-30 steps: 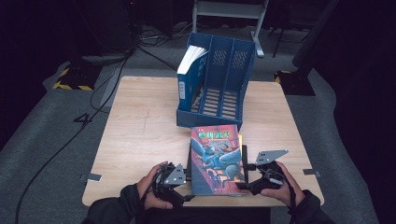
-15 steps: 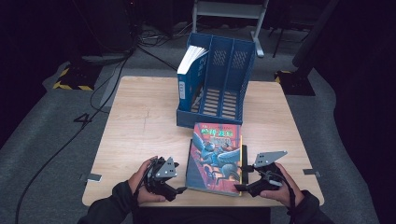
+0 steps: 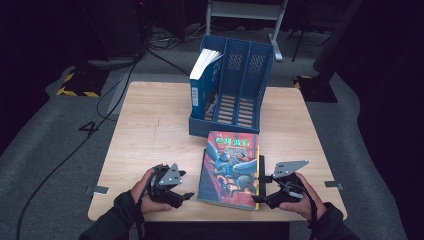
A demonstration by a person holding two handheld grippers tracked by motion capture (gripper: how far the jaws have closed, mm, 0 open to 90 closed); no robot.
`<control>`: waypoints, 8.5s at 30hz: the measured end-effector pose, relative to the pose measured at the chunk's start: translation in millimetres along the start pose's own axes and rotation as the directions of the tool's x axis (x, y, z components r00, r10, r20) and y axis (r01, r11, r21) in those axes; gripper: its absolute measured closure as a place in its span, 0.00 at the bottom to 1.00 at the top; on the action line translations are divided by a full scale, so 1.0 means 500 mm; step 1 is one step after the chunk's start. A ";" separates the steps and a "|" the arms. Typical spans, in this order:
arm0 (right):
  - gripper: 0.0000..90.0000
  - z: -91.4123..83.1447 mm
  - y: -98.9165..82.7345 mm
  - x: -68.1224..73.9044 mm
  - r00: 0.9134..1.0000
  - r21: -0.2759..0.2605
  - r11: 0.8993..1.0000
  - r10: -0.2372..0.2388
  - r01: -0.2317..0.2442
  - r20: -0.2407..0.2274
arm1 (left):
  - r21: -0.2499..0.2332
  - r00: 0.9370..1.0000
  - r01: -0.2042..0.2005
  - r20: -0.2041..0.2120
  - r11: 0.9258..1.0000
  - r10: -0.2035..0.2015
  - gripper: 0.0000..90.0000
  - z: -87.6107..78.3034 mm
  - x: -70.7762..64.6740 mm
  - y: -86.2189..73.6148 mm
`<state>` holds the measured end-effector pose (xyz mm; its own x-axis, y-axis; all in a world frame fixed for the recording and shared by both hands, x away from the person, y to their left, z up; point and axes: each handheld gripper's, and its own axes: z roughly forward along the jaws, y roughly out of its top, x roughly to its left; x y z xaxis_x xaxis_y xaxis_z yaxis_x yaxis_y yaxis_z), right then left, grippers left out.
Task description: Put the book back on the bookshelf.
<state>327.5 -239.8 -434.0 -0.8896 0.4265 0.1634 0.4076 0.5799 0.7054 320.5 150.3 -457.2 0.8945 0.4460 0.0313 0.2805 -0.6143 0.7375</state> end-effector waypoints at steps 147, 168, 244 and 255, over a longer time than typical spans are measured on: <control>0.77 0.066 0.110 -0.070 0.994 -0.218 0.972 -0.097 0.084 -0.050 | -0.038 0.994 0.097 -0.053 0.995 -0.099 0.44 0.120 0.170 0.072; 0.76 0.011 0.119 -0.029 0.981 -0.326 0.927 -0.196 0.185 0.001 | -0.187 0.994 0.080 0.087 0.979 -0.065 0.76 0.066 0.179 0.143; 0.92 -0.060 0.079 0.027 0.911 -0.412 0.814 -0.338 0.409 0.236 | -0.305 0.997 -0.029 -0.079 0.952 0.005 0.38 -0.080 0.059 0.194; 0.92 -0.062 0.075 0.029 0.912 -0.417 0.812 -0.341 0.408 0.227 | -0.278 0.996 0.035 0.089 0.960 -0.011 0.34 -0.037 0.014 0.152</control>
<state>323.5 -233.5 -383.9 -0.9036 0.3490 -0.2482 -0.1175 0.3553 0.9273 341.7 118.9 -388.2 0.9187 0.3933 -0.0367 0.2042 -0.3934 0.8964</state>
